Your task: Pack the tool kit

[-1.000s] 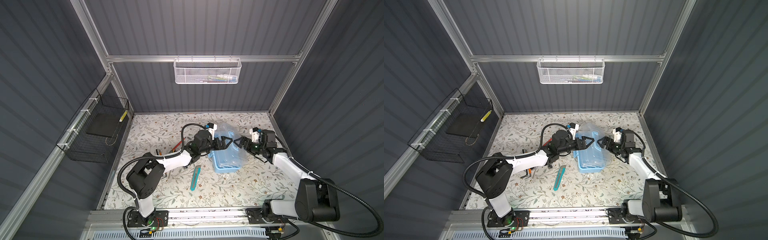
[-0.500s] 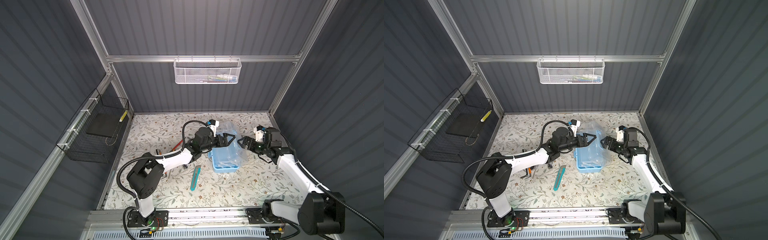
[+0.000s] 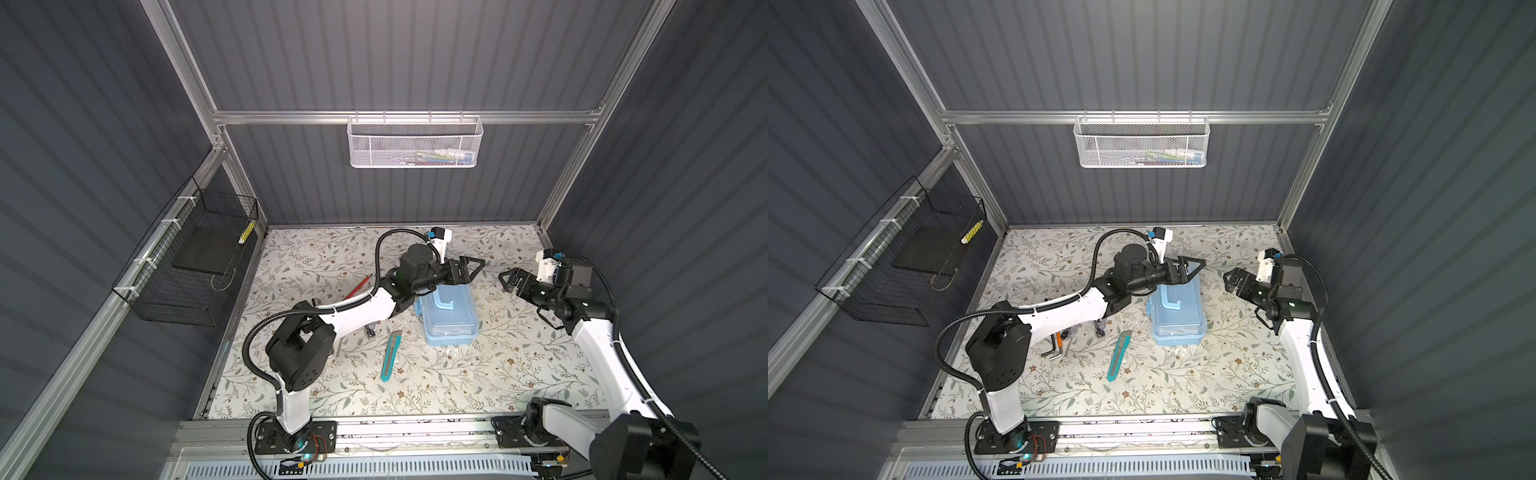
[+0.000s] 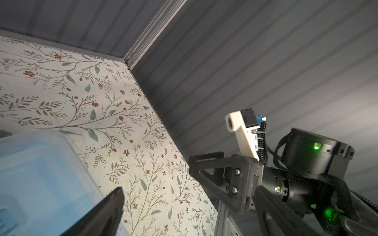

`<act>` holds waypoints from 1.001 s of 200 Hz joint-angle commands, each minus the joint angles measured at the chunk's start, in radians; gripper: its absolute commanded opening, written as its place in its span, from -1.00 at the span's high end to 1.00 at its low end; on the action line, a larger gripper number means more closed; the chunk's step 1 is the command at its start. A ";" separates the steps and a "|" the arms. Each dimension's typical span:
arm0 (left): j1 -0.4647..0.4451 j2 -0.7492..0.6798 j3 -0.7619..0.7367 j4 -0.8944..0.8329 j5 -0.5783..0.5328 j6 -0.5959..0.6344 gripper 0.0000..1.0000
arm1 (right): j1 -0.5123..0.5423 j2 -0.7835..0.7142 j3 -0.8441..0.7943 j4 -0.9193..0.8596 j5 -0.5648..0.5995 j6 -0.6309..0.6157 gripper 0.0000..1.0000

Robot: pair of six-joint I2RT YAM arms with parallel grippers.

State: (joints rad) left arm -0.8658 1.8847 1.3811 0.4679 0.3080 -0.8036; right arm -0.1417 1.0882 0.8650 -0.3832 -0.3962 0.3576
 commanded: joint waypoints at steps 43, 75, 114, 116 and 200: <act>-0.003 -0.065 -0.037 -0.152 -0.074 0.105 -1.00 | 0.008 -0.004 -0.046 -0.023 -0.073 0.001 -0.98; 0.030 -0.179 -0.188 -0.165 -0.121 0.101 -0.99 | 0.112 0.000 -0.059 -0.026 -0.017 0.000 -0.98; 0.049 -0.280 -0.285 -0.256 -0.187 0.132 -1.00 | 0.275 0.109 -0.010 -0.038 0.124 0.021 -0.98; 0.051 -0.284 -0.290 -0.258 -0.189 0.133 -0.99 | 0.282 0.115 -0.007 -0.036 0.128 0.022 -0.98; 0.113 -0.354 -0.447 -0.236 -0.179 0.078 -0.99 | 0.448 0.266 0.110 -0.070 0.257 0.029 -0.98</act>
State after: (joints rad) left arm -0.7677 1.5635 0.9653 0.2276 0.1265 -0.7124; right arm 0.2924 1.3457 0.9440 -0.4240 -0.1864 0.3817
